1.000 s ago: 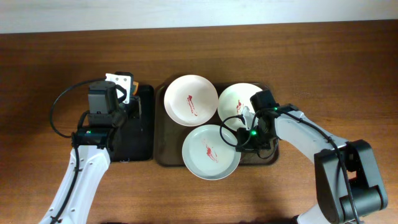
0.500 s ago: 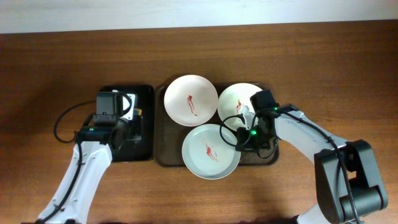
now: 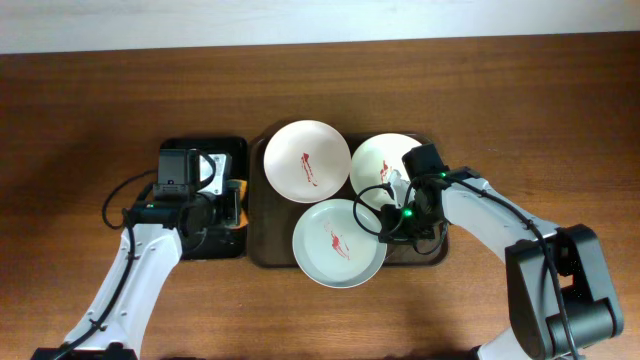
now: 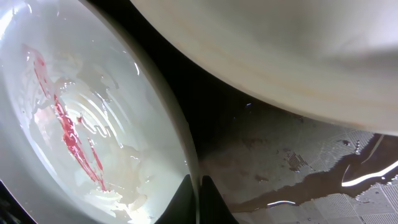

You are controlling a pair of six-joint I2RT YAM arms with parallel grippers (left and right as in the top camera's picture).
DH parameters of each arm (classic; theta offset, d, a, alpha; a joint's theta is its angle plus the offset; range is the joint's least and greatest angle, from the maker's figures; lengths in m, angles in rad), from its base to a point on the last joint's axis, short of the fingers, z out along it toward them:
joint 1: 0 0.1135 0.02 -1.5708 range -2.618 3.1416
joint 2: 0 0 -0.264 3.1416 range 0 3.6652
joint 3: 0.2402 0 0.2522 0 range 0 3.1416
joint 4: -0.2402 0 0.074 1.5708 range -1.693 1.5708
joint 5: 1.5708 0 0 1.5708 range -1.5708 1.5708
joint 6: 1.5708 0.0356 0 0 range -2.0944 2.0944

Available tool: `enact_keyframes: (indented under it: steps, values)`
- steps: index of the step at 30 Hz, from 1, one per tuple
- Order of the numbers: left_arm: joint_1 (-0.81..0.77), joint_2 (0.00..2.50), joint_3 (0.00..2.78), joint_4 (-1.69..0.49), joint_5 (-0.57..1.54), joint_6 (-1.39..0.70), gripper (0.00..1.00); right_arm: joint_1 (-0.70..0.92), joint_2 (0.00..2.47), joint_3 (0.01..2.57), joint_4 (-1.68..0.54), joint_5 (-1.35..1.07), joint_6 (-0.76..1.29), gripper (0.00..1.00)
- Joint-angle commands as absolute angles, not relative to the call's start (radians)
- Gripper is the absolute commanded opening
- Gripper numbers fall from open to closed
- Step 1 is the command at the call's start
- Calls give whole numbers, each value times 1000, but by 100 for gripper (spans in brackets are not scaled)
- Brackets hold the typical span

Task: Clean dirty plates on tray and stack at the side
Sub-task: 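Scrub the front plate with the sponge in the left gripper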

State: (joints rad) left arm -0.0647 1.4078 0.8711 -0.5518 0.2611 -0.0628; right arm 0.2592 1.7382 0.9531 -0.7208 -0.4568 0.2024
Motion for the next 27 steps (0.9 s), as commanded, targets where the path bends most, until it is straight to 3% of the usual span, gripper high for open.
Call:
enact_keyframes:
  steps: [1,11,18,27]
  values:
    - [-86,1408,868,-520,473,-132,0,269,1748,967,-718,-453,200,4]
    - [-353,1460,868,-392,555,-665,0,269,1748,967,-719,-452,200,4]
    - [-518,1674,868,-166,666,-804,0,269,1748,967,-721,-452,199,4]
    - [-616,1758,868,-177,630,-908,0,269,1748,967,-721,-452,196,4]
